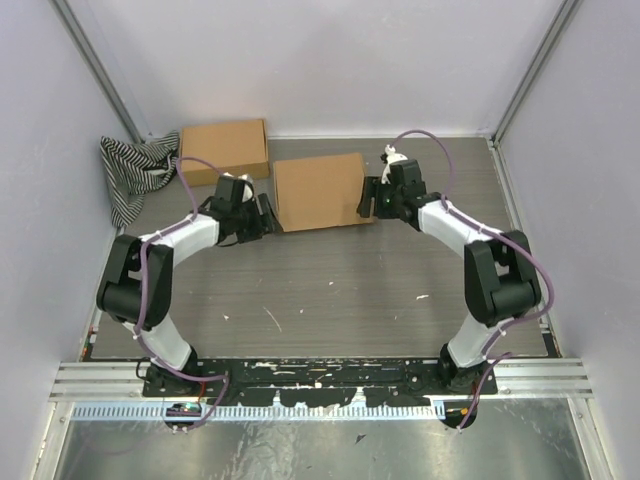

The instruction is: Fold the paper box

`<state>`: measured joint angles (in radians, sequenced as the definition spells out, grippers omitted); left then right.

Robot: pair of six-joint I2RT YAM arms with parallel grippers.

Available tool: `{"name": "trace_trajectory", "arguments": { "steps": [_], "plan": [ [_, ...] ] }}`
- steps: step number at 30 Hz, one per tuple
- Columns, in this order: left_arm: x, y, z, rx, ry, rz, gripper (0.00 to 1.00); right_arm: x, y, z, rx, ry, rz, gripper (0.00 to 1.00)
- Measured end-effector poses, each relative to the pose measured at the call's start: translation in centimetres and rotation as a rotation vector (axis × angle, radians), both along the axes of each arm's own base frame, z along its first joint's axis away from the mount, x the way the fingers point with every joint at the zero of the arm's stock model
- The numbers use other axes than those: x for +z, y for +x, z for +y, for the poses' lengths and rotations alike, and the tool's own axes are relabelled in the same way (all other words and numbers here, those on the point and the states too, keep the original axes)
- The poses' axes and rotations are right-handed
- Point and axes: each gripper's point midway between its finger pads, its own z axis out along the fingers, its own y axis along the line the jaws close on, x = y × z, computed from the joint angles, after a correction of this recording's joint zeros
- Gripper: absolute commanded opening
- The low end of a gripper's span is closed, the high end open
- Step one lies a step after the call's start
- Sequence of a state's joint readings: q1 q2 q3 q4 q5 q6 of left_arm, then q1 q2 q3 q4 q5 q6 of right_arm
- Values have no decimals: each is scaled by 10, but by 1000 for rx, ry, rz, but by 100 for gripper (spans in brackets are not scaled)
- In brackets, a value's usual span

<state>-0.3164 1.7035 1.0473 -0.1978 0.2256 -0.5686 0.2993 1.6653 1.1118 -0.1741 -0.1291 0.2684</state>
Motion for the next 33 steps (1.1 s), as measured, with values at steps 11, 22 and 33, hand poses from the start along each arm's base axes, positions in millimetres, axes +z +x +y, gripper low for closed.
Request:
{"name": "trace_trajectory", "arguments": {
  "steps": [11,22,33],
  "plan": [
    [29,47,-17,15,-71,-187,76,-32,29,10,80,15,-33,71],
    [0,60,-27,4,-73,-116,76,-41,31,8,82,28,-33,71],
    [15,81,-37,-22,-90,-135,73,-46,21,17,134,84,2,65]
  ]
}}
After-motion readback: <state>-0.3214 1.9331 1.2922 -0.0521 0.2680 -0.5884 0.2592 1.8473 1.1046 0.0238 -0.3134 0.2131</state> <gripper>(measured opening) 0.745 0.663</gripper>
